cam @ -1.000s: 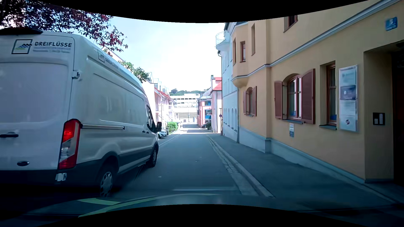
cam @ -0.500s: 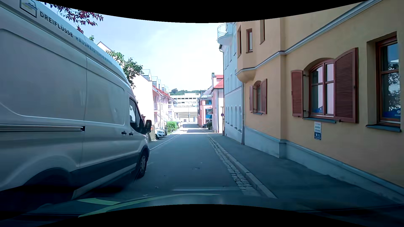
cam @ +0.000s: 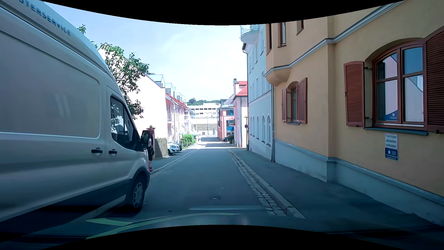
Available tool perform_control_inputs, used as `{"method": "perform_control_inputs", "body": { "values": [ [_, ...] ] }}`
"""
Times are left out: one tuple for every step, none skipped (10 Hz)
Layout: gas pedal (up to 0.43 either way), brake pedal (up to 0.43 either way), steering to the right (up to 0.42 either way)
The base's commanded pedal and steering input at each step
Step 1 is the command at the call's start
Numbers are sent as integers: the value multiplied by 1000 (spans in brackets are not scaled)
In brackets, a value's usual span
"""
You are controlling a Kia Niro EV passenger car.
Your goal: Follow the waypoints while adhering to traffic rules and regulations
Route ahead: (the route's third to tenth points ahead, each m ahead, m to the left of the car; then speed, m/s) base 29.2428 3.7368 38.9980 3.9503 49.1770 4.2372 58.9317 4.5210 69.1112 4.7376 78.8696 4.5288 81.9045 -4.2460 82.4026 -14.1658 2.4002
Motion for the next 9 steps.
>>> {"method": "perform_control_inputs", "body": {
  "values": [
    [0, 171, -3],
    [0, 165, -3],
    [0, 152, -3],
    [0, 159, -2],
    [0, 159, -3],
    [0, 159, -3],
    [0, 177, -3],
    [0, 183, -3],
    [0, 183, -3]
  ]
}}
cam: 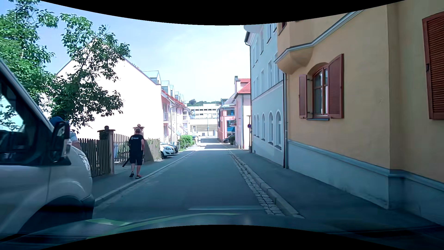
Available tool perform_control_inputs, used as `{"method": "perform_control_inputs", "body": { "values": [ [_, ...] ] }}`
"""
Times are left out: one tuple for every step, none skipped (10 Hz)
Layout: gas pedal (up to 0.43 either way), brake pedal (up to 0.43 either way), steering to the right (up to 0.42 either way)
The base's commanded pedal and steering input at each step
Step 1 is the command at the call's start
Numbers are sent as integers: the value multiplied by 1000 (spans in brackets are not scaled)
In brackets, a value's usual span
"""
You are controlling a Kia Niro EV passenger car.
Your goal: Follow the waypoints while adhering to traffic rules and regulations
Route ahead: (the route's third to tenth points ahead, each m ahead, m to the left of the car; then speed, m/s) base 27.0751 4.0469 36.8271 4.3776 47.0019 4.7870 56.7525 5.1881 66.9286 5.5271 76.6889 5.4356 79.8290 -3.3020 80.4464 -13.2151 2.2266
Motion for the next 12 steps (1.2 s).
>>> {"method": "perform_control_inputs", "body": {
  "values": [
    [0, 183, -4],
    [0, 183, -5],
    [0, 91, -9],
    [0, 0, -17],
    [0, 0, -26],
    [0, 0, -34],
    [0, 0, -42],
    [8, 0, -46],
    [59, 0, -47],
    [79, 0, -48],
    [98, 0, -48],
    [130, 0, -48]
  ]
}}
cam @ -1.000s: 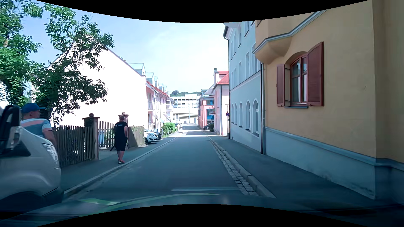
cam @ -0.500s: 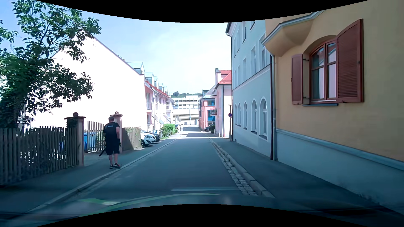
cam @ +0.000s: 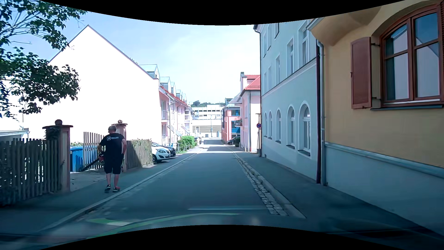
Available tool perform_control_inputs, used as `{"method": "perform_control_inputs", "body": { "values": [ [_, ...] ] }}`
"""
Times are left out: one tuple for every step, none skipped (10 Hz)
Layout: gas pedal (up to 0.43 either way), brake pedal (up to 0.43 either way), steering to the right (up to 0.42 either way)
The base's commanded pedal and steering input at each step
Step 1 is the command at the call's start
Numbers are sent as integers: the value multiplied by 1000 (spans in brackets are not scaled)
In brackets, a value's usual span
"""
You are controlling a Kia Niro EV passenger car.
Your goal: Follow the waypoints while adhering to traffic rules and regulations
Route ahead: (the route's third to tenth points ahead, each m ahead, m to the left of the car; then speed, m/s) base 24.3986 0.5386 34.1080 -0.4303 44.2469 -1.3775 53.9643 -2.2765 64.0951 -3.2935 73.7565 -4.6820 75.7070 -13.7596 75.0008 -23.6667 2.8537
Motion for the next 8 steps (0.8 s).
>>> {"method": "perform_control_inputs", "body": {
  "values": [
    [130, 0, -48],
    [138, 0, -48],
    [138, 0, -48],
    [138, 0, -48],
    [138, 0, -48],
    [138, 0, -46],
    [138, 0, -44],
    [138, 0, -40]
  ]
}}
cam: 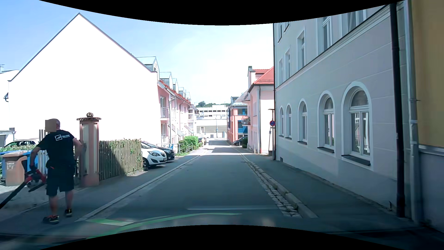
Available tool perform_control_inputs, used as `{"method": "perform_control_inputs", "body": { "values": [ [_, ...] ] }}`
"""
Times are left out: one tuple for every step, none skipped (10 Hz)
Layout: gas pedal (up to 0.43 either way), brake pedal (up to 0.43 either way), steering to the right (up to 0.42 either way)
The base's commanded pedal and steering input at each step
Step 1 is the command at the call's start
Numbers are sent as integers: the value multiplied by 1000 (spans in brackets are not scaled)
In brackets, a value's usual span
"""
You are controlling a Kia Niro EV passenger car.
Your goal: Follow the waypoints while adhering to traffic rules and regulations
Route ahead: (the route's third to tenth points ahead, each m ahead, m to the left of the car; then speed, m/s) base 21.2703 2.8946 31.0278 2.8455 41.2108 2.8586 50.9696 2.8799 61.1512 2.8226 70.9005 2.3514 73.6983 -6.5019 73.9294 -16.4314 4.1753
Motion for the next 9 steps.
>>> {"method": "perform_control_inputs", "body": {
  "values": [
    [138, 0, -34],
    [138, 0, -27],
    [138, 0, -16],
    [138, 0, -8],
    [138, 0, -7],
    [138, 0, -7],
    [138, 0, -6],
    [138, 0, -3],
    [138, 0, 1]
  ]
}}
